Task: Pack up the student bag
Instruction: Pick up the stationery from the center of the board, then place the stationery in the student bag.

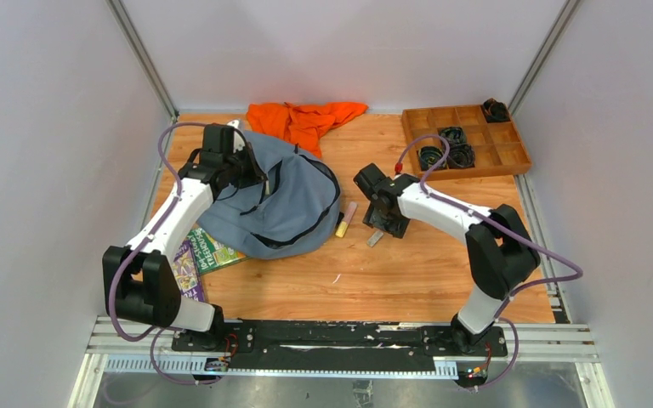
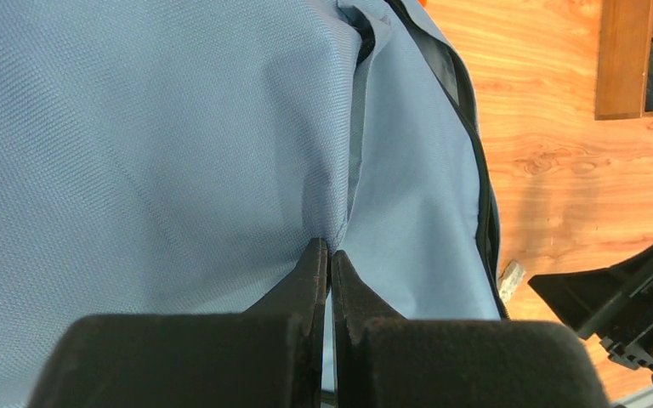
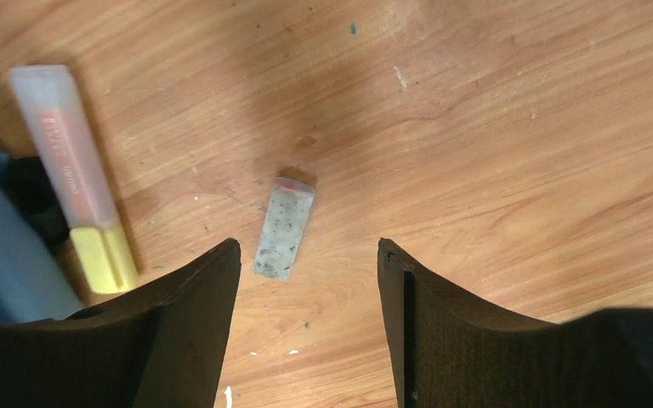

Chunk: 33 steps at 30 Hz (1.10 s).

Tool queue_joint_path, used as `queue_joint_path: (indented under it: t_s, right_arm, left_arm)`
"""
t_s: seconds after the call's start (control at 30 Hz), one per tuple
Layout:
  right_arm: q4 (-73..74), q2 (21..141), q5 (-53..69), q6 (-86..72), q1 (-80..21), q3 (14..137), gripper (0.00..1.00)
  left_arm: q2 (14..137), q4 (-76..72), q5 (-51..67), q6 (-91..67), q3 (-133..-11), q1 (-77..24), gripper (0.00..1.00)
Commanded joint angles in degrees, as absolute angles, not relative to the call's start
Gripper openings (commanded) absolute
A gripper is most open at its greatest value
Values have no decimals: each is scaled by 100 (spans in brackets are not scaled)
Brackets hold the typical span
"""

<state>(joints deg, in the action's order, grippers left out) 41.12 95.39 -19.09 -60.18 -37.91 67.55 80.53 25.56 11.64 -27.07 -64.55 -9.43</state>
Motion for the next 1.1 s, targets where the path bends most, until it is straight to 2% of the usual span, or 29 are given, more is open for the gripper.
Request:
queue_joint_path:
  t_s: [0.0,0.27,0.37,0.6,0.63,0.73,0.87,1.07]
  right_arm:
    - [4362,9867,-1789,-6519,-3735,6729,65]
    - [3842,10303,-1016,-6612,-3628,6490,64]
    - [3808,10323,-986,-6669,-3606,6413,57]
    - [3519,9830,-739,-6086,-3509,6494,19]
    - [3377,9732,-636,-5839,-3508,6544,16]
    - [2639,9404,-124,-5106,-3513,6677,15]
    - [1202,9113,1056,-4529,-3579,6711,21]
    - [830,9985,1985,-4163,-3935,7861,22]
  left_arm:
    - [8038,2361,1553,-2779,-6362,-940,0]
    - [8101,2339,1608,-2755,-6355,-940,0]
    - [8117,2326,1645,-2768,-6356,-940,0]
    - [8087,2392,1571,-2751,-6390,-932,0]
    - [8068,2393,1585,-2743,-6392,-932,0]
    - [8009,2385,1591,-2733,-6407,-932,0]
    - [7945,2358,1572,-2717,-6377,-923,0]
    - [7992,2338,1646,-2812,-6371,-923,0]
